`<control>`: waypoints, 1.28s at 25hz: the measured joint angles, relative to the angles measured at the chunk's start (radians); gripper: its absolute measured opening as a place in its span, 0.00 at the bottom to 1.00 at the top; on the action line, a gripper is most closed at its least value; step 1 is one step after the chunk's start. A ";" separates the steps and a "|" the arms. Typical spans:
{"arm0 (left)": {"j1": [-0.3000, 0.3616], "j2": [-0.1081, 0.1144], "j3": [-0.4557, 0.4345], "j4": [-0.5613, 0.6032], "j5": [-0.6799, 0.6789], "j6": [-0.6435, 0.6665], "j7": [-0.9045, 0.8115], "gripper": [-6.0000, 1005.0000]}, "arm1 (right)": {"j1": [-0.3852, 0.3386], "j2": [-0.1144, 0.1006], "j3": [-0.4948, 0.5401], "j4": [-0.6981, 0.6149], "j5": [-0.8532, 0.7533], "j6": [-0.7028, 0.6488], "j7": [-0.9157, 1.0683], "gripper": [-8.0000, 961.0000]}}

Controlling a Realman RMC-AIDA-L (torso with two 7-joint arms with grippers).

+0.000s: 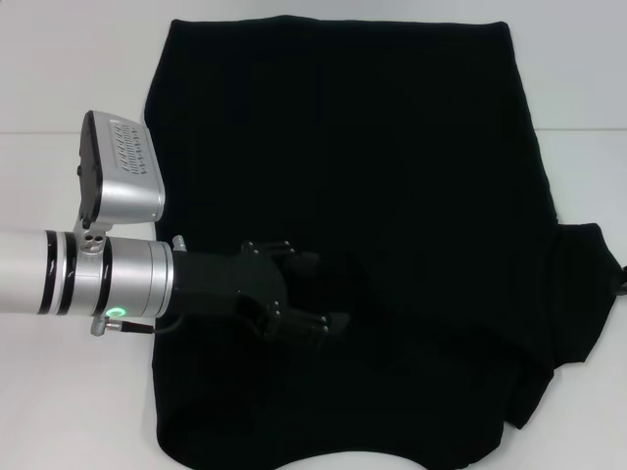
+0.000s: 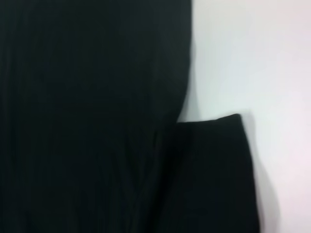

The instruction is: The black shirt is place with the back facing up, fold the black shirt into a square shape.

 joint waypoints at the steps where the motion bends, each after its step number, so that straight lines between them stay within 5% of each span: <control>1: 0.000 0.000 0.000 0.000 0.000 0.000 -0.001 0.94 | -0.002 -0.003 0.001 0.000 0.000 0.000 0.003 0.01; 7: 0.000 -0.001 0.000 0.000 0.000 0.000 0.000 0.93 | -0.006 -0.006 0.000 0.004 0.000 -0.004 0.005 0.11; 12: -0.001 -0.002 0.000 0.000 0.000 0.000 0.000 0.93 | -0.002 0.001 -0.007 0.005 0.000 0.005 0.005 0.32; 18: -0.002 -0.001 0.000 0.000 0.000 0.000 0.000 0.93 | 0.001 0.005 -0.007 0.014 0.000 0.026 0.017 0.41; 32: -0.002 0.000 0.000 0.002 0.000 -0.010 0.000 0.92 | 0.007 0.016 -0.009 0.035 0.000 0.058 0.014 0.36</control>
